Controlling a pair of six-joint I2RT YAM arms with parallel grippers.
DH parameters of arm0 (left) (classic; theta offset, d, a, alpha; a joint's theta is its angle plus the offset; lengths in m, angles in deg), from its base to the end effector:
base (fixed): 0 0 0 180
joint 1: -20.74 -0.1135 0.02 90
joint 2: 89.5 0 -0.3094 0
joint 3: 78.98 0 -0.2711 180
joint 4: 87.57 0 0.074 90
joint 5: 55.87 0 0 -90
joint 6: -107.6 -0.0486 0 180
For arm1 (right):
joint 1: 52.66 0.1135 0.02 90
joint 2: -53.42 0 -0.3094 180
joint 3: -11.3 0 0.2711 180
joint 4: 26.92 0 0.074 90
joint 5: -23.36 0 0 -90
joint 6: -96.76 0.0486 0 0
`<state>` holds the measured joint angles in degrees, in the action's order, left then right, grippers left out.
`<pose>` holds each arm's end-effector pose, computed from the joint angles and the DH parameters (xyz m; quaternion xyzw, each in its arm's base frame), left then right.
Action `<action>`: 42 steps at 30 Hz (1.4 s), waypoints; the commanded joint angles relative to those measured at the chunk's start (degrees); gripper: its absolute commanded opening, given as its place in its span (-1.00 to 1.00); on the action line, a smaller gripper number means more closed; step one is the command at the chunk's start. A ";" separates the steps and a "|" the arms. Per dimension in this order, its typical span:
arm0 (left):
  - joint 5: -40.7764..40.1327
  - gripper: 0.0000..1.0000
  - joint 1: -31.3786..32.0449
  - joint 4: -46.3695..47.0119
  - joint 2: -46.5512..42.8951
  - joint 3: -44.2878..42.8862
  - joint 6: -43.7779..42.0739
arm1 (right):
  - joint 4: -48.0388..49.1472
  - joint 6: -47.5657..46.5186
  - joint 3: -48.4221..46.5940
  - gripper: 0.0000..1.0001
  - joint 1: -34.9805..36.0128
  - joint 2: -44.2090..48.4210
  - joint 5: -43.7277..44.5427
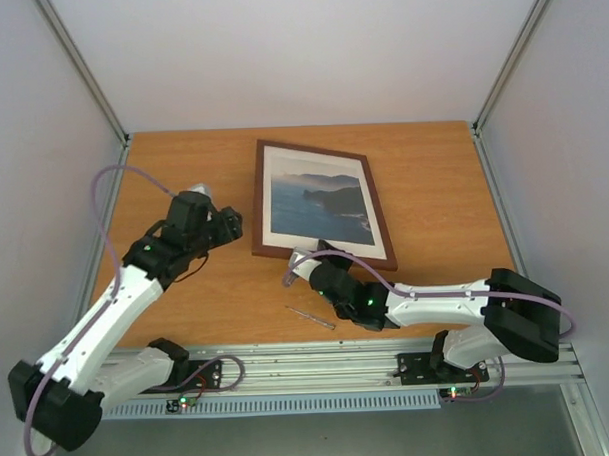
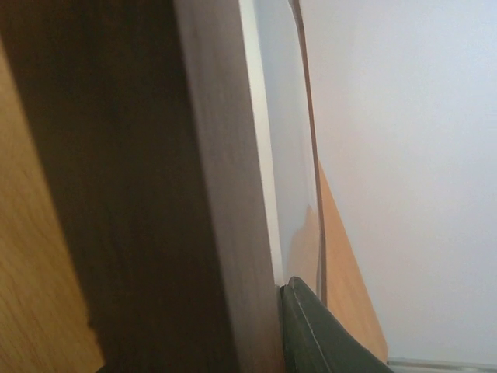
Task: Take the photo out of the frame
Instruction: Turn over the photo frame at the center of the board.
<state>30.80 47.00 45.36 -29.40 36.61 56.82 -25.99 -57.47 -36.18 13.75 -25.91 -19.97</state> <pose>0.2040 -0.0975 0.3189 -0.1149 0.9087 -0.1942 0.3513 0.1465 0.2471 0.2193 -0.6443 0.5110 -0.3359 0.4592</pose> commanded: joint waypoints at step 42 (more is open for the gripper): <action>-25.03 0.99 -0.38 -8.94 -25.61 -2.95 -25.07 | 44.39 59.04 5.41 -0.98 -11.80 6.12 -16.59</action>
<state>7.57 46.83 34.04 -54.06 32.99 32.32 11.71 -11.98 -32.64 3.58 -21.61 -34.31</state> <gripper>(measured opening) 0.994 0.169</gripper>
